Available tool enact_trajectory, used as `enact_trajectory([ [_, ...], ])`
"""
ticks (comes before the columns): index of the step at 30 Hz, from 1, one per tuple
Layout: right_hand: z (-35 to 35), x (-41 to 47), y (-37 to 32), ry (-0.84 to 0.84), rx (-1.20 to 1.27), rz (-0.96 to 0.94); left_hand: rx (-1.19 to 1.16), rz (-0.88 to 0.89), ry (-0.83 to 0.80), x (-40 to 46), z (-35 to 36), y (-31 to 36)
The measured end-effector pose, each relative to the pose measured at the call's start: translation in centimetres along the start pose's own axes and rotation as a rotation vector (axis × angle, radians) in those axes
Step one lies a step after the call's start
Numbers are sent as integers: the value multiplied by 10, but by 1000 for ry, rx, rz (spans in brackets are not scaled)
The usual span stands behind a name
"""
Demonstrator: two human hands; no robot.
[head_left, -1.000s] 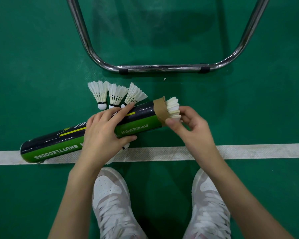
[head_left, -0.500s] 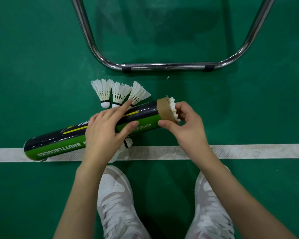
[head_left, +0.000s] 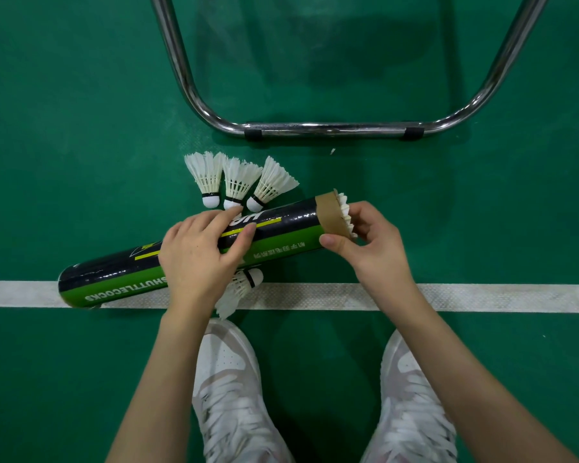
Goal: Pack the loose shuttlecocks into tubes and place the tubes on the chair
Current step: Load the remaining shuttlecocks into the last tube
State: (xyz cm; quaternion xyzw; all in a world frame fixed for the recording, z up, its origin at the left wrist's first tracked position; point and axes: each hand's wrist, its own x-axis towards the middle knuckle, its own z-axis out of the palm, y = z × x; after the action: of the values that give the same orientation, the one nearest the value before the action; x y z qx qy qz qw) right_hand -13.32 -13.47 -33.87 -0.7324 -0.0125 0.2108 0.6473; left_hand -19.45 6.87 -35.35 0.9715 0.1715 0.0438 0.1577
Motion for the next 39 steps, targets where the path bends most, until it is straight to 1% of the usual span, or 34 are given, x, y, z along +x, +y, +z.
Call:
enact_trajectory([
  [7,-1,-1,3,-44,42,30,27,12,52,5,7,2],
  [12,-3,-5,2,-63,61,37,4,27,130,0,7,3],
  [15,-4,-7,3,-49,63,52,3,44,135,-1,7,2],
  [20,-5,-6,3,-50,-9,24,-11,64,156,-3,7,2],
  [24,-4,-5,-2,-69,35,35,-11,58,184,-4,3,-1],
  [35,-4,-4,-10,-163,146,44,-33,20,128,-4,-4,4],
  [39,-9,-3,-15,-257,185,80,-27,24,100,-3,-6,6],
])
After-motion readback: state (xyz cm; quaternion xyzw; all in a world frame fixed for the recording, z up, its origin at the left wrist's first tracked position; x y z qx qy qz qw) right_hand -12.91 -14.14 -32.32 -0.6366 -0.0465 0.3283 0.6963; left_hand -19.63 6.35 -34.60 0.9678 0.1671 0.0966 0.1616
